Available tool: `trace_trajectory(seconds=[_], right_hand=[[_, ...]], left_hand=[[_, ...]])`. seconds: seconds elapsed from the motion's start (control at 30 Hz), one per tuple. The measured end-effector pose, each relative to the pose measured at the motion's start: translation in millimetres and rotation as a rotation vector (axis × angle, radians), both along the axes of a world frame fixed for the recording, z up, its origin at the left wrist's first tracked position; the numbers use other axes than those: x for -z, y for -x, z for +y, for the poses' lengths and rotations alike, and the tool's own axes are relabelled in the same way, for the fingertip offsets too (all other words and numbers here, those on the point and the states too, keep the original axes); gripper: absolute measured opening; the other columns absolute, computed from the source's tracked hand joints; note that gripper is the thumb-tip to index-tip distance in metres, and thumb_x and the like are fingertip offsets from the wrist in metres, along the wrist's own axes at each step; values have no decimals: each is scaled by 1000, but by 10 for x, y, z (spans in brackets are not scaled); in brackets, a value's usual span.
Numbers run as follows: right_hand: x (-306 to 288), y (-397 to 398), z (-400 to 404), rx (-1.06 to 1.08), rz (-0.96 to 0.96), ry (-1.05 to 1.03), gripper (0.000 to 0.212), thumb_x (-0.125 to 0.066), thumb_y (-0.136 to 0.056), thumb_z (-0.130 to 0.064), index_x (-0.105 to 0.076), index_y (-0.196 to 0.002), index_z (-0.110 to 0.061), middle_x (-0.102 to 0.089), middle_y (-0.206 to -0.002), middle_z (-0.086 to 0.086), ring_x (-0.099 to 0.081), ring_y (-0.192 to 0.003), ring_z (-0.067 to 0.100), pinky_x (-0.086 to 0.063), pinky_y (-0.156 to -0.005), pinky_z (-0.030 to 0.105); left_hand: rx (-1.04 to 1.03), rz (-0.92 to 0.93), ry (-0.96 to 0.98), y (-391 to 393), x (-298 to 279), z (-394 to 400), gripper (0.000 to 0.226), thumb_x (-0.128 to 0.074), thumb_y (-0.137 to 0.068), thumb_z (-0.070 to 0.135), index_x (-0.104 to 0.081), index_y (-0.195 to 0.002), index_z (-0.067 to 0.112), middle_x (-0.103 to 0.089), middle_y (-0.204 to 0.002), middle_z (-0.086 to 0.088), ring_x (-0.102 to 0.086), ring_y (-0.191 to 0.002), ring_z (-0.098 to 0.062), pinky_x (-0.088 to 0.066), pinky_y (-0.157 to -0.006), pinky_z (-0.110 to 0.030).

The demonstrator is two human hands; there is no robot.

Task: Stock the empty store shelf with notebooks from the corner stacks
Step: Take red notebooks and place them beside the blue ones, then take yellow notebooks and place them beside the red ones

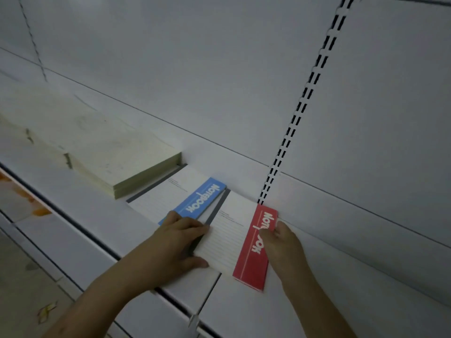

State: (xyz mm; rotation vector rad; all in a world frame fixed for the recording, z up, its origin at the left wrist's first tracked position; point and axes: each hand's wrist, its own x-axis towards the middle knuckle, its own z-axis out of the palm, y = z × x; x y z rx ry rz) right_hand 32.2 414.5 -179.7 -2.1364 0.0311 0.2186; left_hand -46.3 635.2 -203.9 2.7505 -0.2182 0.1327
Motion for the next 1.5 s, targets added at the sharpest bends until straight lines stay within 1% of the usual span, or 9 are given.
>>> trace_trajectory(seconds=[0.1, 0.27, 0.37, 0.7, 0.9, 1.1, 1.2, 1.3, 1.5], right_hand=[[14, 8, -75, 27, -75, 13, 9, -49, -97, -23, -56, -92, -19, -66, -85, -3, -62, -72, 5, -43, -53, 15], [52, -27, -177, 144, -111, -116, 18, -52, -96, -21, -63, -93, -7, -68, -81, 6, -67, -84, 26, -53, -80, 40], [32, -36, -182, 122, -146, -90, 21, -52, -97, -21, -64, -81, -14, -69, -76, -2, -67, -77, 18, -55, -78, 38], [145, -140, -223, 62, -227, 63, 19, -51, -96, -22, -69, -97, -21, -70, -86, -11, -66, -79, 5, -57, -76, 33], [121, -135, -239, 31, -303, 182, 17, -50, -98, -23, -64, -106, -18, -66, -88, -7, -57, -71, -3, -38, -55, 4], [-69, -128, -367, 110, -501, 247, 36, -54, -96, -26, -59, -127, -10, -64, -123, 9, -60, -108, 21, -45, -91, 28], [-270, -73, -513, 147, -608, 231, 37, -53, -96, -29, -58, -128, -10, -61, -127, 7, -55, -116, 21, -44, -101, 37], [-484, 46, -820, 208, -692, 268, 41, -48, -98, -36, -54, -132, -13, -57, -133, 2, -50, -123, 19, -38, -107, 36], [-871, 477, -1962, 396, -745, 408, 52, -35, -100, -48, -42, -143, -20, -45, -146, -5, -38, -135, 11, -29, -112, 29]], left_hand=[[18, -57, 37, -48, 61, 15, 66, -61, -87, 51, -38, -146, 33, -40, -143, 15, -25, -121, -6, -27, -103, -19], [79, -144, 67, -16, 184, 47, 52, -60, -92, 38, -48, -142, 28, -47, -139, 6, -32, -109, -12, -43, -94, -33], [76, -160, 55, 45, 181, 14, 49, -39, -94, 42, -45, -143, 32, -43, -142, 4, -33, -110, -13, -36, -94, -27], [11, -116, 25, 78, 151, -60, 59, -36, -85, 58, -40, -142, 46, -37, -145, 12, -27, -121, -12, -38, -101, -36], [17, -131, 18, 77, 142, -64, 57, -39, -86, 63, -43, -140, 46, -38, -146, 9, -28, -124, -14, -40, -101, -38], [80, -218, 88, 139, 3, -94, 52, -39, -89, 64, -48, -136, 43, -36, -139, 16, -27, -130, -6, -32, -102, -31], [191, -242, 157, 18, -209, -356, 50, -36, -91, 57, -48, -136, 40, -45, -125, 24, -38, -117, 6, -33, -95, -12], [374, -222, 188, -166, -369, -900, 52, -37, -92, 56, -45, -140, 38, -47, -126, 23, -44, -113, 8, -28, -88, 3], [732, -174, 182, -406, -331, -2341, 52, -44, -99, 47, -33, -148, 34, -42, -140, 17, -38, -101, 10, -23, -81, 6]])
